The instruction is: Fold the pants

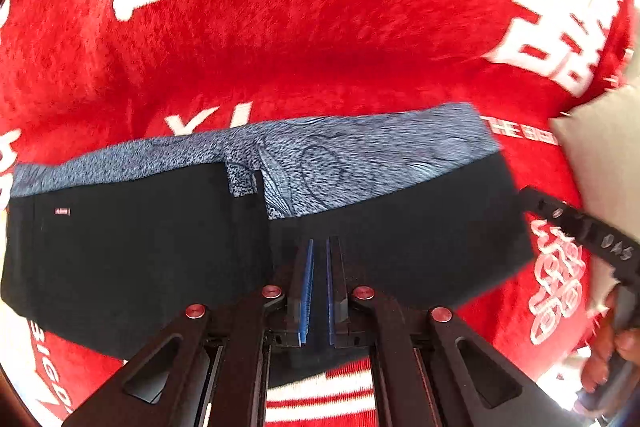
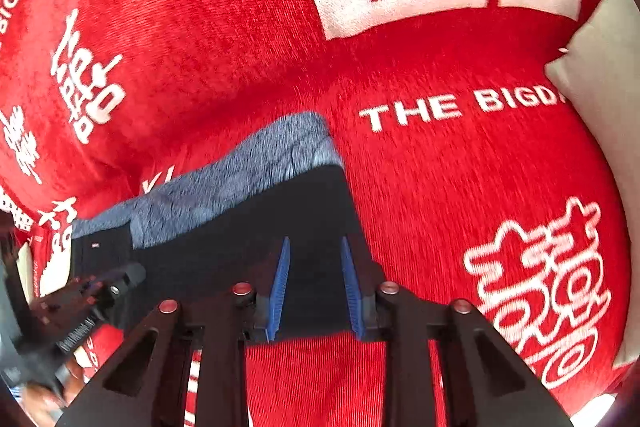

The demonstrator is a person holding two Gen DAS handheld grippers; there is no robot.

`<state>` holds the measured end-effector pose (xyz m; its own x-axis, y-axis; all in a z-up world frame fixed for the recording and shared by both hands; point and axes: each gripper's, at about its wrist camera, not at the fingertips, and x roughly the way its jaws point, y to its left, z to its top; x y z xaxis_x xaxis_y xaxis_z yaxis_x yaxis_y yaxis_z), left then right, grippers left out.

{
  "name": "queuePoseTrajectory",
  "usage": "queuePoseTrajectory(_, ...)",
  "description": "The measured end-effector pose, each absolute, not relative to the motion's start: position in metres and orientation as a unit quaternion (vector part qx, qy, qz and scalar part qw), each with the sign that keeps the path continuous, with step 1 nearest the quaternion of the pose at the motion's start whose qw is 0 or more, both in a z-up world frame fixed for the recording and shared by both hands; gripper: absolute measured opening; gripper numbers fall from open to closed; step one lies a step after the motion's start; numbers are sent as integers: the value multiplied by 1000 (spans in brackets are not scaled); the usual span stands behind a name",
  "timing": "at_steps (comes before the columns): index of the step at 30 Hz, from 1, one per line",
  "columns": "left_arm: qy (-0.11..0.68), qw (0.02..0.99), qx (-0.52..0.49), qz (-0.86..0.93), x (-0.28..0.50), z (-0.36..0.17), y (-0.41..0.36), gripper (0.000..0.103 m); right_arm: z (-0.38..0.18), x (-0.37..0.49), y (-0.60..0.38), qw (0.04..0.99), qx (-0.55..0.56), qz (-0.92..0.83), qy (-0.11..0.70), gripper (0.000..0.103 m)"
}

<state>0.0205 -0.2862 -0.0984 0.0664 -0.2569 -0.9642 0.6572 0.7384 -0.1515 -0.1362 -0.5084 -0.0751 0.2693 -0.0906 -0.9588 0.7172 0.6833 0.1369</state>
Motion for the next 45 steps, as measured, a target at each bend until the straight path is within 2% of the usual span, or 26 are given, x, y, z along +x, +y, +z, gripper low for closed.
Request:
queuePoseTrajectory(5,615,716,163,-288,22,-122,-286,5,-87,-102,-519,748,272,-260,547,29)
queuePoseTrajectory(11,608,724,153,-288,24,-126,-288,5,-130,-83,-525,726,261,-248,586,29)
queuePoseTrajectory(22,618,716,136,-295,29,-120,-277,5,-97,-101,-504,740,246,-234,580,30)
queuePoseTrajectory(23,618,716,139,-294,27,-118,-277,11,-93,-106,-500,741,245,-233,580,30)
queuePoseTrajectory(24,618,715,140,-295,26,-117,-277,23,-90,-110,-494,741,242,-233,581,30)
queuePoseTrajectory(25,616,718,140,-292,25,-117,-279,68,-88,-113,-489,741,238,-233,583,30)
queuePoseTrajectory(26,609,728,146,-280,23,-114,-279,102,-86,-118,-483,741,233,-233,585,30)
queuePoseTrajectory(28,596,739,152,-275,20,-110,-280,103,-83,-125,-474,743,224,-233,586,30)
queuePoseTrajectory(35,629,711,164,-269,17,-131,-280,103,-75,-130,-469,748,226,-243,575,30)
queuePoseTrajectory(37,642,701,156,-269,16,-140,-278,103,-76,-131,-471,746,224,-247,576,43)
queuePoseTrajectory(39,652,695,142,-269,17,-147,-275,103,-86,-131,-473,738,235,-237,587,50)
queuePoseTrajectory(42,642,701,149,-274,13,-148,-276,103,-106,-130,-473,730,235,-231,599,51)
queuePoseTrajectory(45,635,706,148,-277,11,-147,-276,103,-104,-130,-472,733,235,-228,596,58)
